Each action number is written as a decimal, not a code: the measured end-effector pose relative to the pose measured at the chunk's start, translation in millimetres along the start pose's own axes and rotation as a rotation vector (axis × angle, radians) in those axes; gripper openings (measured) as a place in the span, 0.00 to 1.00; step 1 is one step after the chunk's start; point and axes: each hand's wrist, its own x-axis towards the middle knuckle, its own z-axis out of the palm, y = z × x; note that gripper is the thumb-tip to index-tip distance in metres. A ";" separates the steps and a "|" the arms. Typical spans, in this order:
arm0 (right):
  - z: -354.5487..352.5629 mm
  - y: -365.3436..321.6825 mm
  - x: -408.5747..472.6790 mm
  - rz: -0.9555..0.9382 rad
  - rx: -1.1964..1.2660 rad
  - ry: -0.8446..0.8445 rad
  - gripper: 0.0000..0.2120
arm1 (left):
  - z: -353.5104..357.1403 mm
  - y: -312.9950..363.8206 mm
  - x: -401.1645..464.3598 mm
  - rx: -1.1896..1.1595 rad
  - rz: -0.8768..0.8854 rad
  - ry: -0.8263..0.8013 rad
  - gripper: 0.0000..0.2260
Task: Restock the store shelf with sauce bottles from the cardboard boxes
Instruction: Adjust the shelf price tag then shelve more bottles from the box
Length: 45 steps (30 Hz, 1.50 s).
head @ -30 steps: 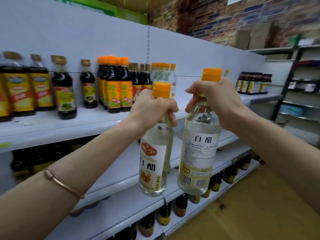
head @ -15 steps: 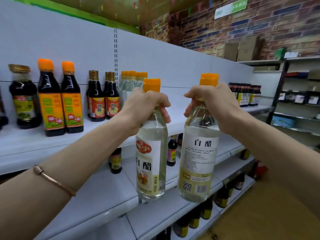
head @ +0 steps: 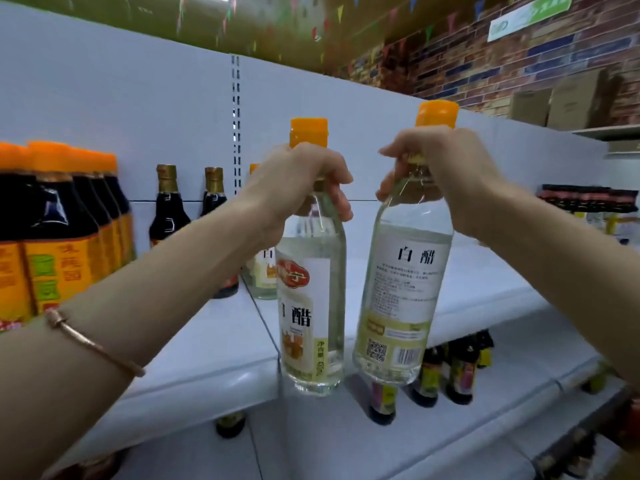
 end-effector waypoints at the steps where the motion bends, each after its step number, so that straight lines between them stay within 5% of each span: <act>1: 4.3 5.6 13.7 -0.003 0.010 -0.032 0.11 | -3.7 -2.9 10.1 0.000 -0.003 0.020 0.09; 19: 68.9 139.4 177.2 0.015 0.237 -0.472 0.11 | -16.1 -94.2 129.1 0.212 -0.175 0.408 0.05; 29: 79.0 162.3 180.6 -0.133 0.214 -0.380 0.12 | -17.9 -116.9 135.7 0.260 -0.144 0.347 0.06; 34: 74.4 180.4 162.5 -0.210 0.195 -0.425 0.08 | -23.0 -131.0 117.0 0.416 -0.079 0.177 0.07; 42: 57.9 197.7 135.6 -0.110 0.258 -0.562 0.23 | -23.6 -180.1 63.1 0.116 -0.089 0.152 0.44; 45: 47.4 209.9 124.4 0.019 0.296 -0.704 0.35 | -18.8 -188.3 47.8 0.110 -0.124 0.132 0.46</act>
